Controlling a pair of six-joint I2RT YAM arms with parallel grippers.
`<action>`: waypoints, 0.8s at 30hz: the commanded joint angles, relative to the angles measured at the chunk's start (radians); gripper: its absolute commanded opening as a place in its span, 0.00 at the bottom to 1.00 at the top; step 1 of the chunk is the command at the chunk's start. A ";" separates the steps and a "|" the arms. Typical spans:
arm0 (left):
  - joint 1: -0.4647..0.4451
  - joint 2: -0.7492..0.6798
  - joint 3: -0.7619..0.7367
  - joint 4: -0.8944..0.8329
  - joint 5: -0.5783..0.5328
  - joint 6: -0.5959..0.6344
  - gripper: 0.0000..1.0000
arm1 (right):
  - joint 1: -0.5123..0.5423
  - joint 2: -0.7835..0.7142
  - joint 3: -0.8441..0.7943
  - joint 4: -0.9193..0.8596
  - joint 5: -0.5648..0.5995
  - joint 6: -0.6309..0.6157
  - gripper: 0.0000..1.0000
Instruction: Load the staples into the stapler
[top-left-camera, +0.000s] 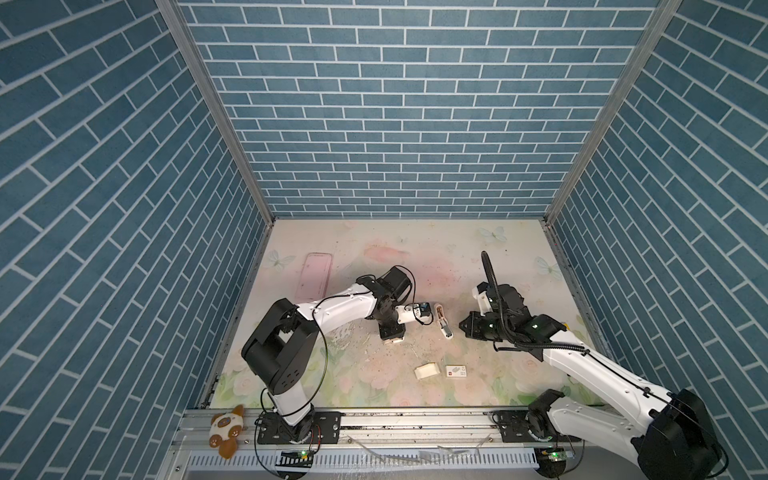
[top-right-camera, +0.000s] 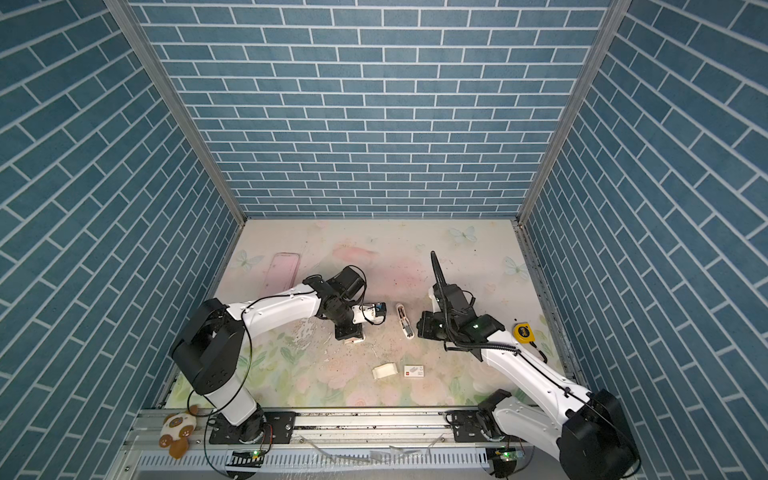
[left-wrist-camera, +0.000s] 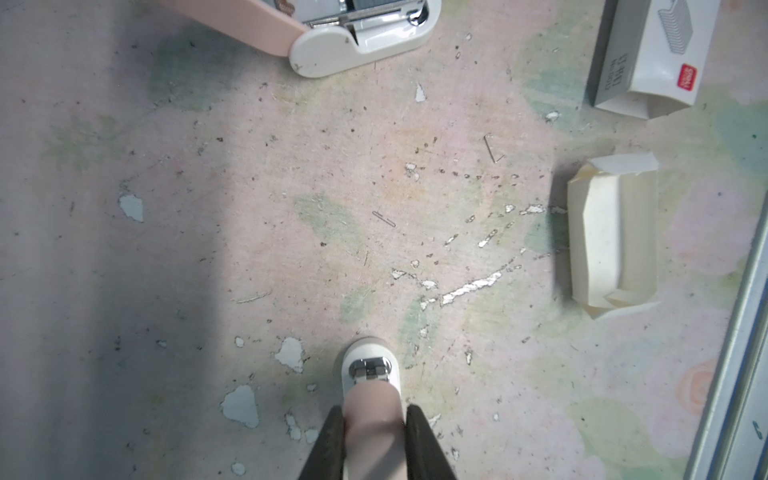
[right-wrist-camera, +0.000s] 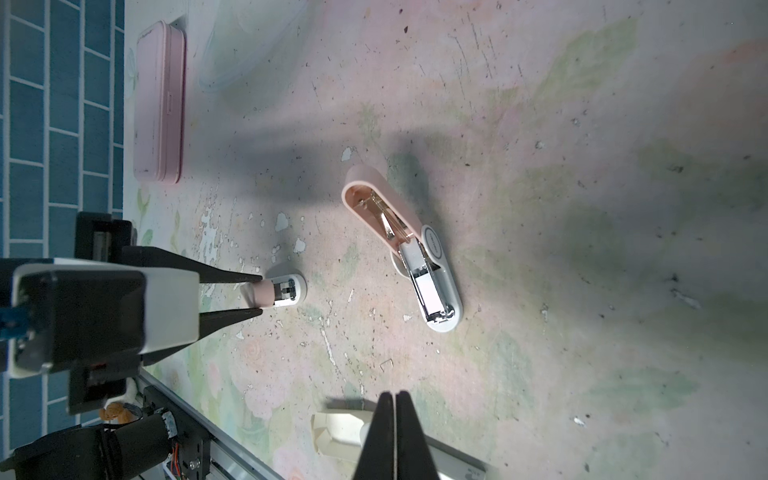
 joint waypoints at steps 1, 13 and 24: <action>-0.006 0.006 -0.018 -0.021 -0.024 0.016 0.22 | -0.005 -0.013 -0.018 0.006 -0.008 0.010 0.07; -0.016 0.053 -0.015 -0.043 -0.068 0.052 0.15 | -0.005 -0.031 -0.035 0.010 -0.007 0.013 0.06; -0.026 0.105 0.004 -0.077 -0.109 0.061 0.09 | -0.007 -0.037 -0.035 0.010 -0.014 0.010 0.05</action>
